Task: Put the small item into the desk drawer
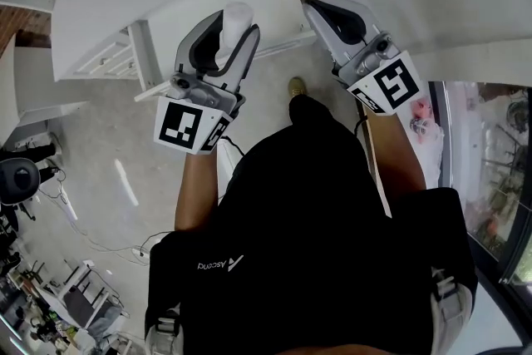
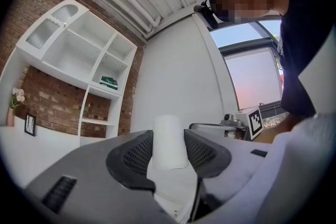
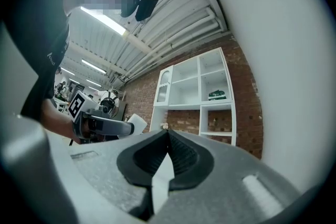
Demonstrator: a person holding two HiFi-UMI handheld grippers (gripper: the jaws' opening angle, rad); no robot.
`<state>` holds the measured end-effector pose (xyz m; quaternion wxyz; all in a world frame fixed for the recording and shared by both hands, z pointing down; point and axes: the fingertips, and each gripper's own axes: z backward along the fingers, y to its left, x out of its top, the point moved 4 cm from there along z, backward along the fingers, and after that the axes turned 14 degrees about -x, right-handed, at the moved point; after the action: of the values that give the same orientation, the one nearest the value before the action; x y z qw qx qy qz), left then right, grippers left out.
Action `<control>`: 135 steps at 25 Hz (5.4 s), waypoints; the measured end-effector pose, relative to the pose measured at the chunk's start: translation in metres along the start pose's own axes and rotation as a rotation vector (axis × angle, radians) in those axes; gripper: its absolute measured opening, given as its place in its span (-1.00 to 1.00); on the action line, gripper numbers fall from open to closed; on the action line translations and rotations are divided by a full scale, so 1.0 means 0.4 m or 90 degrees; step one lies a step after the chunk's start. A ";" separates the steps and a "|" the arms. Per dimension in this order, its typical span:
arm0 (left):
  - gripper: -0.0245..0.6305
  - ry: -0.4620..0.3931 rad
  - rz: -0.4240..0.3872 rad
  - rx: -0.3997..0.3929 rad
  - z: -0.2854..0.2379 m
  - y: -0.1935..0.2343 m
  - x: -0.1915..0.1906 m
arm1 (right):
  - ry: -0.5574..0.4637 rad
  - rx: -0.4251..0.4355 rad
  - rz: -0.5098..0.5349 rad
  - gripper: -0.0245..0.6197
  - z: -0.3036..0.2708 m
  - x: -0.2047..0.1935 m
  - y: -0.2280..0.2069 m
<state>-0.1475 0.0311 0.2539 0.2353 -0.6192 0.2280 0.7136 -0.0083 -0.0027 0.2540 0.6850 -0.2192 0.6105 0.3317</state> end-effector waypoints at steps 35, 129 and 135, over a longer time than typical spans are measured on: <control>-0.38 0.294 0.111 0.017 -0.404 0.321 -0.432 | 0.069 0.046 -0.051 -0.92 -0.269 -0.255 -0.429; -0.89 0.219 0.095 -0.008 -0.473 0.382 -0.380 | 0.088 0.007 -0.059 -0.92 -0.287 -0.309 -0.411; -0.93 0.158 0.051 0.001 -0.437 0.368 -0.253 | 0.072 0.018 -0.059 -0.92 -0.292 -0.251 -0.356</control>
<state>-0.0904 -0.1977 0.3364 0.1773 -0.6929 0.2804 0.6402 0.0103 -0.2011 0.3191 0.6669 -0.2559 0.6420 0.2785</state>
